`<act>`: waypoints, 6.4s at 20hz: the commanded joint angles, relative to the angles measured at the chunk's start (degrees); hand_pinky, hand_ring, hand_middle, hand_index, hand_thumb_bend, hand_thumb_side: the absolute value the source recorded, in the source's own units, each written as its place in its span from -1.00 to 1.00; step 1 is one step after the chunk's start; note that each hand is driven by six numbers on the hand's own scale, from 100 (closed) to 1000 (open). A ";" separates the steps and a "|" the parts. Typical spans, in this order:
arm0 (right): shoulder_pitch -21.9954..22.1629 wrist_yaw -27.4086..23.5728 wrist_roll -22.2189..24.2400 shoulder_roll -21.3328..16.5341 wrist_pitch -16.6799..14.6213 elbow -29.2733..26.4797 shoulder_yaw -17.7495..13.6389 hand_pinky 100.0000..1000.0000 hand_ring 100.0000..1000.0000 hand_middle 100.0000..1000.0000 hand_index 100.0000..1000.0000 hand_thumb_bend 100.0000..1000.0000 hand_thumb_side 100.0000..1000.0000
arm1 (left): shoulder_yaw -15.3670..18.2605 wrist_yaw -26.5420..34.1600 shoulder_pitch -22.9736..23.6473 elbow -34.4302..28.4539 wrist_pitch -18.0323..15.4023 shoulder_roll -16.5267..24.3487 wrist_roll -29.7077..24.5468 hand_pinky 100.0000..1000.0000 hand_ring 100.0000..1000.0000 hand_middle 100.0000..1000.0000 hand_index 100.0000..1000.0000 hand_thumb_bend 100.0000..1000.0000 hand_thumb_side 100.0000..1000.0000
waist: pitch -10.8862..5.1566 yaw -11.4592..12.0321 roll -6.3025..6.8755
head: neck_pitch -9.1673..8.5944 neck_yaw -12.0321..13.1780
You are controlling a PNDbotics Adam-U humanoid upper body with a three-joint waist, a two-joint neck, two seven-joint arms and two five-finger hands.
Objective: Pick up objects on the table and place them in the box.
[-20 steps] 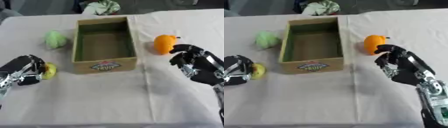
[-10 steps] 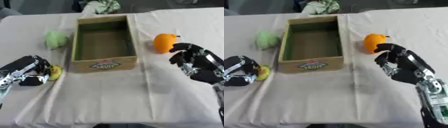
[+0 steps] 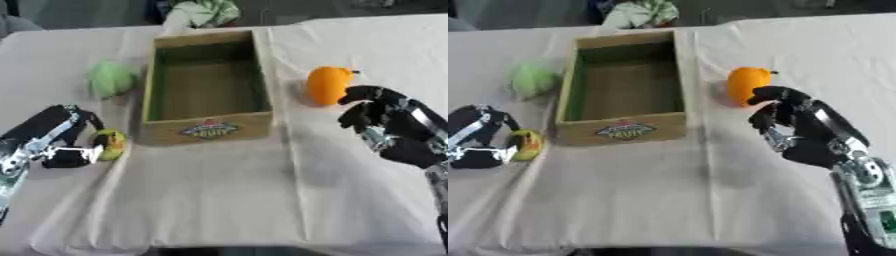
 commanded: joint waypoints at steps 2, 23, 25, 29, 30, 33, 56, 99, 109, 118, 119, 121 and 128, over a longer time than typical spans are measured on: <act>-0.62 -0.25 -0.04 -0.78 0.15 -0.88 -0.11 0.20 0.21 0.40 0.68 -1.00 -0.71 | 0.41 1.08 -0.75 -1.71 0.59 1.26 3.36 -0.20 -0.64 -1.00 -0.62 -1.00 -0.63 | -0.79 -0.09 0.04 | 0.43 -0.30; -0.42 -0.29 0.08 -0.85 0.15 -0.78 0.00 0.20 0.21 0.40 0.68 -1.00 -0.71 | 2.03 4.91 -9.16 -11.90 2.49 4.98 5.35 -0.18 -0.63 -1.00 -0.62 -1.00 -0.60 | -1.21 -0.63 0.12 | 0.48 -0.52; -0.44 -0.31 0.22 -0.85 0.11 -0.75 0.14 0.20 0.21 0.40 0.68 -1.00 -0.71 | 1.12 5.14 -12.07 -11.00 2.03 4.65 4.88 -0.18 -0.63 -1.00 -0.62 -1.00 -0.60 | -1.23 -1.03 0.13 | 0.44 -0.44; -0.58 -0.36 0.55 -0.91 -0.04 -0.74 0.46 0.20 0.21 0.40 0.68 -1.00 -0.71 | -1.38 4.20 -18.18 -7.43 0.73 2.74 3.65 -0.17 -0.62 -1.00 -0.61 -1.00 -0.62 | -1.18 -2.05 0.15 | 0.29 0.03; -0.62 -0.38 0.63 -0.93 -0.08 -0.73 0.53 0.20 0.21 0.40 0.68 -1.00 -0.71 | -2.03 3.76 -19.46 -6.28 0.18 2.09 3.35 -0.16 -0.61 -1.00 -0.61 -1.00 -0.62 | -1.16 -2.32 0.16 | 0.24 0.18; -0.78 -0.43 0.93 -0.92 -0.18 -0.72 0.83 0.20 0.21 0.40 0.68 -1.00 -0.71 | -4.20 1.45 -23.35 -0.89 -1.61 -0.86 2.27 -0.15 -0.60 -0.99 -0.60 -1.00 -0.63 | -1.07 -3.17 0.15 | 0.03 0.75; -0.84 -0.26 1.79 -0.34 -0.06 -0.44 1.31 0.20 0.20 0.40 0.68 -1.00 -0.69 | -4.02 -6.98 -26.37 18.77 -4.20 -13.02 14.34 0.34 0.40 0.33 0.59 -0.55 0.08 | -1.13 -4.51 0.24 | -0.23 1.63; -0.84 0.10 1.70 -0.93 -0.66 -0.28 1.11 0.20 0.20 0.40 0.68 -1.00 -0.70 | 4.48 -15.69 -25.17 33.00 1.74 -1.92 8.33 0.43 0.49 0.50 0.70 -0.42 -0.18 | -0.49 -3.03 -0.18 | -0.09 1.20; -1.03 0.24 1.76 -0.90 -0.79 -0.20 1.10 0.20 0.20 0.40 0.68 -1.00 -0.70 | 4.74 -21.86 -25.32 38.17 3.64 -4.29 12.20 0.20 0.11 0.10 0.51 -0.79 -0.87 | -0.07 -3.15 -0.24 | -0.21 1.06; -1.03 0.19 1.73 -0.75 -0.72 -0.12 0.99 0.20 0.20 0.40 0.68 -1.00 -0.70 | 5.94 -17.71 -24.86 35.75 5.03 -4.22 19.97 -0.10 -0.32 -0.40 0.07 -1.00 -0.74 | -0.27 -2.88 -0.33 | -0.10 1.04; -1.02 0.16 1.71 -0.73 -0.73 -0.12 0.97 0.20 0.20 0.40 0.68 -1.00 -0.70 | 6.10 -16.43 -24.77 35.15 5.32 -4.17 21.13 -0.11 -0.33 -0.41 0.06 -1.00 -0.73 | -0.31 -2.87 -0.37 | -0.10 1.04; -0.97 0.11 1.67 -0.71 -0.73 -0.10 0.93 0.20 0.20 0.40 0.68 -1.00 -0.70 | 5.97 -13.78 -24.53 33.74 5.55 -3.78 22.53 -0.12 -0.33 -0.42 0.05 -1.00 -0.71 | -0.43 -2.85 -0.43 | -0.09 1.08; -0.93 -0.09 1.63 -0.59 -0.61 -0.03 0.91 0.20 0.20 0.40 0.68 -1.00 -0.70 | 4.37 -5.53 -24.52 23.97 5.27 -2.34 21.27 -0.14 -0.35 -0.44 0.03 -1.00 -0.64 | -0.85 -2.60 -0.49 | -0.04 1.06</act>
